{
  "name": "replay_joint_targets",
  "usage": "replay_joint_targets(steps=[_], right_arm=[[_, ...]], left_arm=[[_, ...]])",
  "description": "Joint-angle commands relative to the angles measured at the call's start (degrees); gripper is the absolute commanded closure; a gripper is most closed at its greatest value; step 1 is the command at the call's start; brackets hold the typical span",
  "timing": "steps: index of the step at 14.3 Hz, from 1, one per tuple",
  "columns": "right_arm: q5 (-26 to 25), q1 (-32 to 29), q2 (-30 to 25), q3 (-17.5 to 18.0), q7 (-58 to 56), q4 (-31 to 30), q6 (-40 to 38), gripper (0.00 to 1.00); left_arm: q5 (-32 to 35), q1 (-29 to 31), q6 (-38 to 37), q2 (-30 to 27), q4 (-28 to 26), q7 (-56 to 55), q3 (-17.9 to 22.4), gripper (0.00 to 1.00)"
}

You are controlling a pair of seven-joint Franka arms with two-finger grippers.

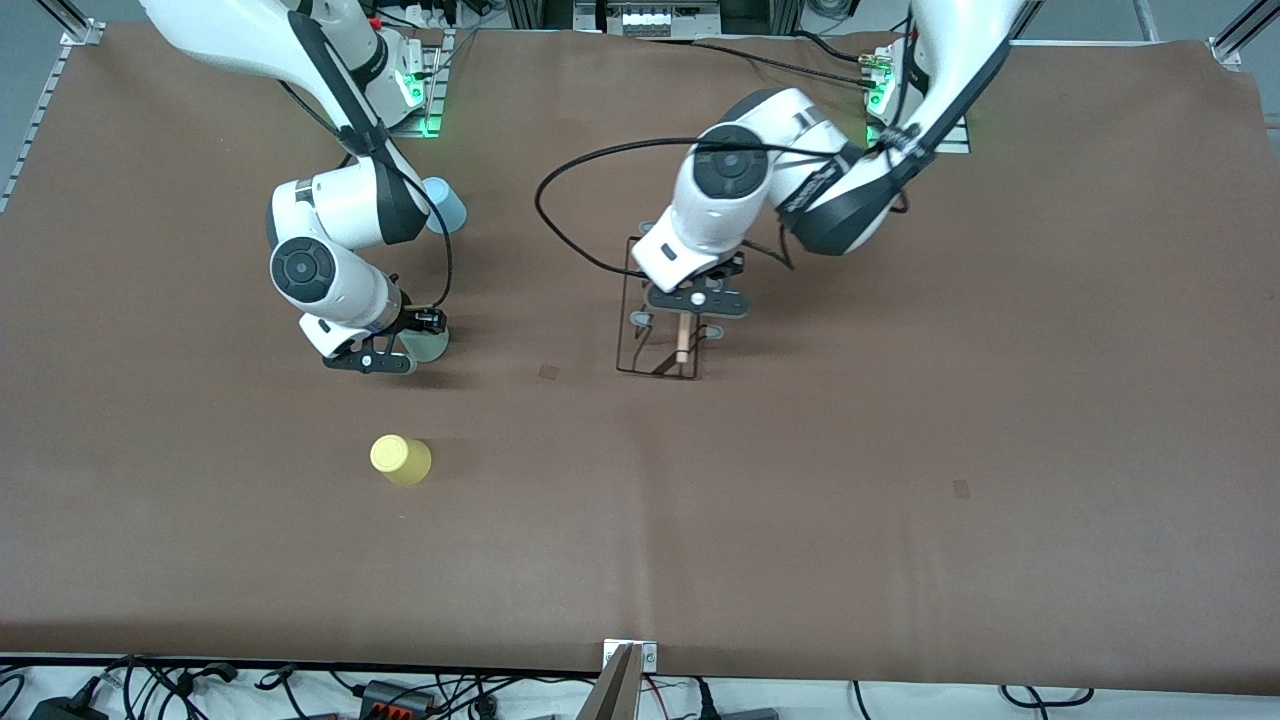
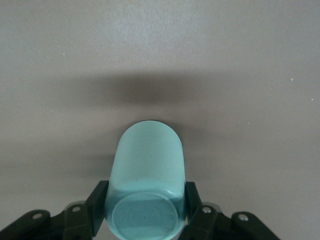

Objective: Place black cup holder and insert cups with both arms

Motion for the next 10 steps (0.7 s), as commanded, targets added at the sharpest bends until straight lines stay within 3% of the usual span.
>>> replay_joint_targets(steps=[1, 5, 7, 8, 9, 10], right_arm=[[0.8, -0.4, -0.5, 0.1, -0.9, 6.5, -8.4, 0.61], [1.4, 0.0, -0.4, 0.2, -0.9, 19.0, -22.6, 0.61], [4.0, 0.1, -0.4, 0.2, -1.2, 21.6, -24.4, 0.62], [4.1, 0.1, -0.4, 0.2, -1.2, 22.5, -25.3, 0.62], [4.0, 0.1, -0.4, 0.2, -1.3, 23.2, -25.9, 0.62], [4.1, 0.1, -0.4, 0.2, -1.3, 23.4, -26.4, 0.62]], left_arm=[[2.9, -2.4, 1.0, 2.0, 2.7, -2.7, 0.2, 0.97], [4.8, -3.2, 1.5, 5.2, 2.7, -5.7, 0.1, 0.94], [4.1, -2.6, 1.5, 6.8, 2.8, -6.0, 0.2, 0.77], [4.0, -2.6, 1.1, 6.8, 3.7, -5.9, 0.2, 0.55], [4.0, -2.4, 0.5, 6.8, 5.6, -5.9, 0.2, 0.01], [4.0, -2.5, -1.6, 6.3, 6.5, -5.9, 0.1, 0.00]])
